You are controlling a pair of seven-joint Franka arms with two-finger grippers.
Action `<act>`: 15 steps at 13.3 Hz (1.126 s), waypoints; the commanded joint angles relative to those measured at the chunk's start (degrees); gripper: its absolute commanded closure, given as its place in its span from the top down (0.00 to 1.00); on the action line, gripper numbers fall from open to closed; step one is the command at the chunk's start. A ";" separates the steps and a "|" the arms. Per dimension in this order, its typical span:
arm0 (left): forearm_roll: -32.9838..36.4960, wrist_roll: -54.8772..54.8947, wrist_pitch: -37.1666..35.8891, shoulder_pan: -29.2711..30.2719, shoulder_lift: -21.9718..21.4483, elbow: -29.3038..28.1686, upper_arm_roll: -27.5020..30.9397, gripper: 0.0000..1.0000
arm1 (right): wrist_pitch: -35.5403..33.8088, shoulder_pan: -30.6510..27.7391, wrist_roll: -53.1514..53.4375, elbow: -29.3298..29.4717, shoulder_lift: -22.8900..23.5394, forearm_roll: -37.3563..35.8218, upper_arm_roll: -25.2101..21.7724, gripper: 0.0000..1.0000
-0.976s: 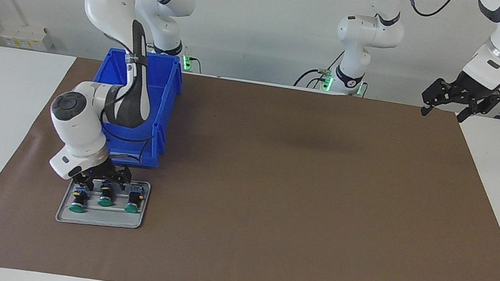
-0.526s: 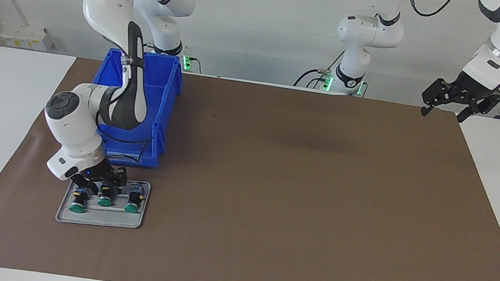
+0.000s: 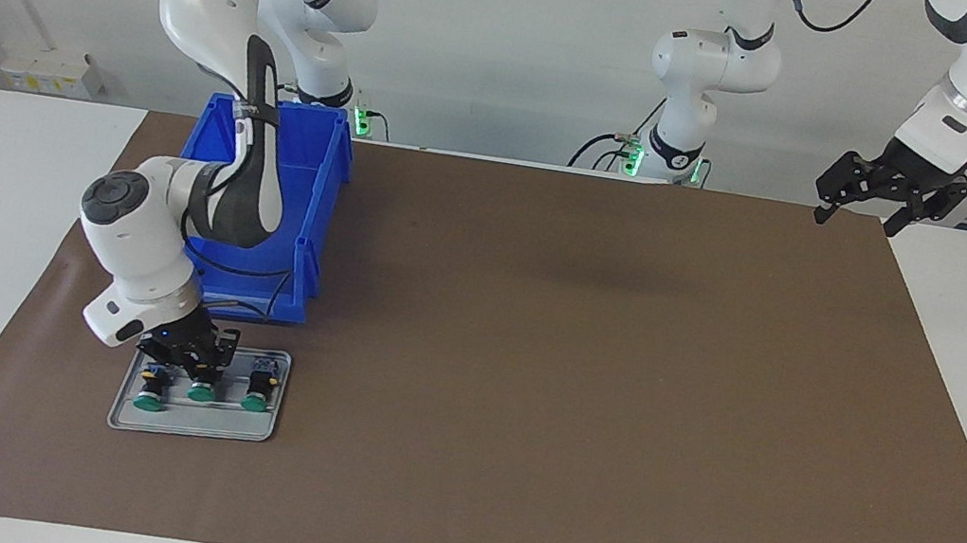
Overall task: Place and press button with both arms
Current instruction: 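Lift the button module out of the tray with the right gripper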
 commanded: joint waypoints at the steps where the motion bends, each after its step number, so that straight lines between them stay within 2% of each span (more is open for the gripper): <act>1: 1.11 -0.17 -0.07 0.59 -1.42 -1.57 -0.48 1.00 | -7.53 1.67 8.34 8.24 0.07 -4.68 0.17 0.00; 6: 1.11 -0.17 -0.07 0.59 -1.42 -1.57 -0.48 1.00 | -19.66 5.70 27.14 18.44 -0.02 -5.84 0.35 0.00; 8: 1.11 -0.17 -0.07 0.59 -1.42 -1.57 -0.48 1.00 | -22.65 9.39 37.14 18.90 -0.63 -5.76 0.00 0.00; 11: 1.11 -0.17 -0.07 0.59 -1.42 -1.57 -0.48 1.00 | -23.11 13.87 57.43 18.90 -1.78 -5.75 0.61 0.00; 15: 1.11 -0.17 -0.15 0.59 -1.42 -1.57 -0.48 1.00 | -21.09 22.66 82.75 18.03 -2.92 -5.84 0.70 0.00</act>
